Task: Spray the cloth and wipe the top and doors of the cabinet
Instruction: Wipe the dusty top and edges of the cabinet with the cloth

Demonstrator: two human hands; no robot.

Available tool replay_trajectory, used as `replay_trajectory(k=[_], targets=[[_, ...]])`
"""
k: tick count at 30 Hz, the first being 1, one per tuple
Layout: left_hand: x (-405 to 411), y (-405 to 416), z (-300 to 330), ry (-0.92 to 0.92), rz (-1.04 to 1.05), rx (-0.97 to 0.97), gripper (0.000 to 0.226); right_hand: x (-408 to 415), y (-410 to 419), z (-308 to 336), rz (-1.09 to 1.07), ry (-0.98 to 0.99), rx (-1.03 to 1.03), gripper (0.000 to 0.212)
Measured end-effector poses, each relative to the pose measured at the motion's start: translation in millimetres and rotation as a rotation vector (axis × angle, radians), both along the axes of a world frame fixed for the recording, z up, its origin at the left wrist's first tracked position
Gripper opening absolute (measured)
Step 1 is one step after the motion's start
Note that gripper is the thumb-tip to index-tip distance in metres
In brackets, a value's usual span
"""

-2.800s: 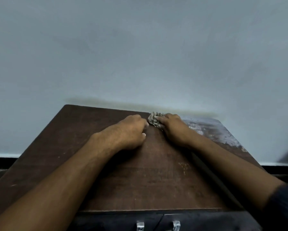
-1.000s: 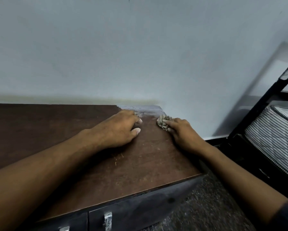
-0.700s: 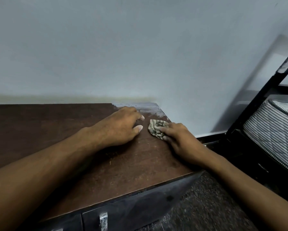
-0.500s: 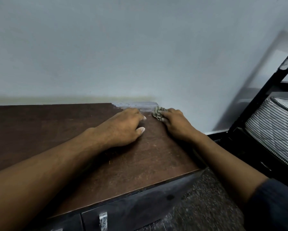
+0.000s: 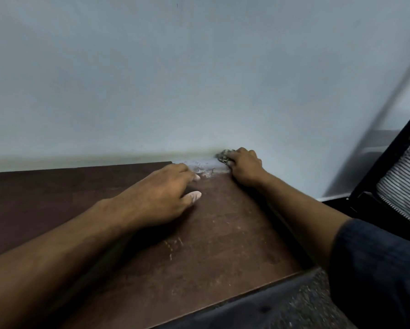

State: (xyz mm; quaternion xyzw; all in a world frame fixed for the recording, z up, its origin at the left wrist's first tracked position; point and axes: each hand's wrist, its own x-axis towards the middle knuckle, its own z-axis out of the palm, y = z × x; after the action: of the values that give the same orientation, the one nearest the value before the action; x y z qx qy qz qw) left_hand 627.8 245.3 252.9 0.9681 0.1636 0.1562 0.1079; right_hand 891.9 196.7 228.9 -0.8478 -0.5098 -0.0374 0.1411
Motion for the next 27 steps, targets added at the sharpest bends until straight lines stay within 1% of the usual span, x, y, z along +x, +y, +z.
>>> replay_trajectory(k=[2, 4, 5, 6, 7, 9, 11, 16, 18, 21, 22, 23, 24, 25, 26, 27], targets=[[0.9, 4.4, 0.0, -0.003, 0.021, -0.006, 0.048, -8.6, 2.7, -1.9, 0.087, -0.068, -0.01, 0.039], [-3.3, 10.6, 1.1, 0.002, 0.037, -0.014, 0.049, -6.9, -12.4, -2.6, 0.23, -0.081, -0.008, 0.038], [-6.3, 12.2, 2.3, 0.005, 0.038, -0.014, 0.049, 2.4, -22.3, -1.0, 0.256, -0.092, 0.002, 0.036], [-11.0, 14.5, 3.1, 0.005, 0.043, -0.014, 0.05, 14.2, -27.7, 1.3, 0.222, -0.101, 0.008, 0.035], [-17.2, 16.9, 2.4, 0.002, 0.05, -0.016, 0.051, 24.9, -28.9, 1.0, 0.14, -0.094, 0.007, 0.035], [-25.6, 21.8, 0.4, -0.016, 0.049, -0.006, 0.051, 36.0, -21.3, -1.9, -0.001, -0.024, -0.01, 0.036], [-27.1, 24.4, -2.3, -0.018, 0.055, -0.008, 0.05, 30.2, -5.1, -8.5, -0.003, -0.021, -0.009, 0.038], [-3.2, 24.4, -3.5, -0.03, 0.051, -0.009, 0.046, -2.5, 6.8, -1.2, 0.022, -0.126, -0.014, 0.038], [3.5, 26.0, -2.4, -0.052, 0.07, -0.009, 0.042, -33.6, 13.3, 1.2, 0.145, -0.111, 0.014, 0.037], [0.9, 30.5, -1.2, -0.083, 0.107, -0.017, 0.038, -86.8, 20.9, 1.0, 0.465, -0.058, 0.049, 0.029], [-6.2, 33.9, -1.0, -0.086, 0.117, -0.012, 0.037, -93.1, 20.9, 3.1, 0.556, -0.048, 0.054, 0.028], [-13.7, 36.5, -0.3, -0.08, 0.124, -0.004, 0.038, -88.8, 19.3, 7.2, 0.599, -0.072, 0.055, 0.029], [-18.9, 38.1, 0.1, -0.075, 0.127, -0.003, 0.04, -76.1, 14.2, 11.8, 0.582, -0.126, 0.051, 0.03], [-26.9, 40.9, 0.4, -0.07, 0.14, -0.009, 0.042, -64.3, 12.2, 15.2, 0.522, -0.181, 0.038, 0.031], [-34.4, 44.0, 0.5, -0.073, 0.156, -0.018, 0.042, -54.1, 12.0, 16.7, 0.447, -0.208, 0.022, 0.032], [-40.0, 47.0, 0.2, -0.079, 0.173, -0.026, 0.041, -47.6, 14.0, 16.8, 0.384, -0.186, 0.004, 0.034]])
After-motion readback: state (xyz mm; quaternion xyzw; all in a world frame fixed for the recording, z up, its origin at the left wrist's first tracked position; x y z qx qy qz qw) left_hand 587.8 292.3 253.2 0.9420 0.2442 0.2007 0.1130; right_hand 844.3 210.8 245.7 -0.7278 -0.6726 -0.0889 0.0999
